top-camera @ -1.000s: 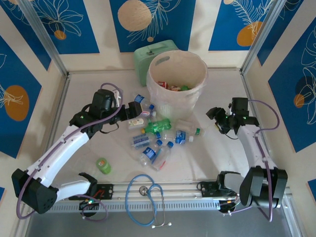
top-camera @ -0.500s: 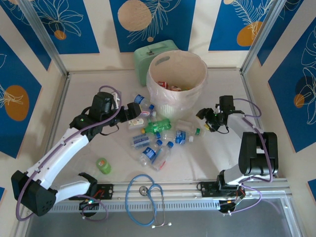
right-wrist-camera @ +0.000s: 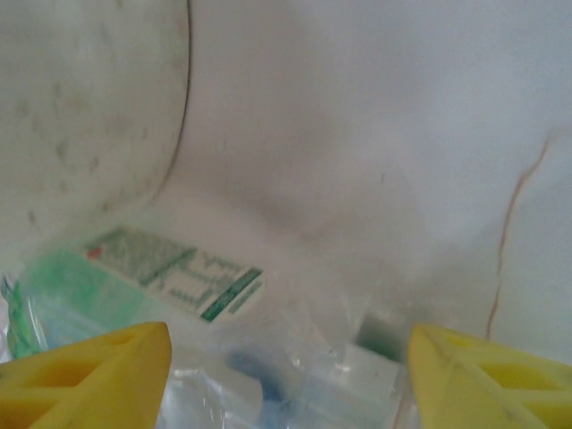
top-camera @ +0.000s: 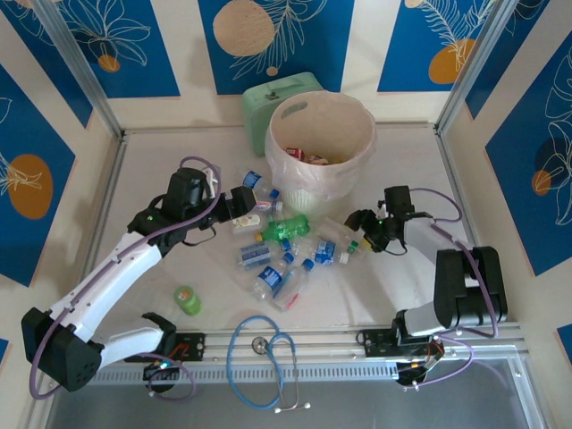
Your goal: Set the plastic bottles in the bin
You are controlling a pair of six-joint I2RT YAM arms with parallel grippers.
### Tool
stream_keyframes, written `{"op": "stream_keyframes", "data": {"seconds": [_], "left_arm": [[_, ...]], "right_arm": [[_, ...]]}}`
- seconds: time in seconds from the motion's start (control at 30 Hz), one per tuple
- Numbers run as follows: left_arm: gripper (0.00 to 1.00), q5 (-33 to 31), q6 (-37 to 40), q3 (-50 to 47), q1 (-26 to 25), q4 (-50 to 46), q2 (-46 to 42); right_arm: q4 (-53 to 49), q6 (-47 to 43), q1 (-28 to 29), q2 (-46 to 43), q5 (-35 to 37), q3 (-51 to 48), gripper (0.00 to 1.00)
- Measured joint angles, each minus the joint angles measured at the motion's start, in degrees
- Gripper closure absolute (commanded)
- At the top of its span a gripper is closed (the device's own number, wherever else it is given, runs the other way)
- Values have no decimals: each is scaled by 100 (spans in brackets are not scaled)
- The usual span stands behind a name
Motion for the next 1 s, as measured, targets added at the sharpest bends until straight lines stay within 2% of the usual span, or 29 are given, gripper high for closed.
{"op": "stream_keyframes", "data": {"seconds": [0.13, 0.33, 0.53, 0.8, 1.0], "left_arm": [[2, 2, -20, -50, 0, 70, 7], [2, 2, -20, -68, 0, 74, 9], [2, 2, -20, -72, 0, 103, 63], [2, 2, -17, -72, 0, 111, 83], [2, 2, -17, -72, 0, 114, 83]], "right_arm": [[-164, 63, 339, -498, 122, -118, 26], [-437, 160, 870, -887, 382, -142, 15], [-485, 168, 1305, -922, 595, -203, 14], [-960, 249, 1738, -909, 1060, -330, 28], [-1309, 280, 1991, -621, 1558, -210, 34]]}}
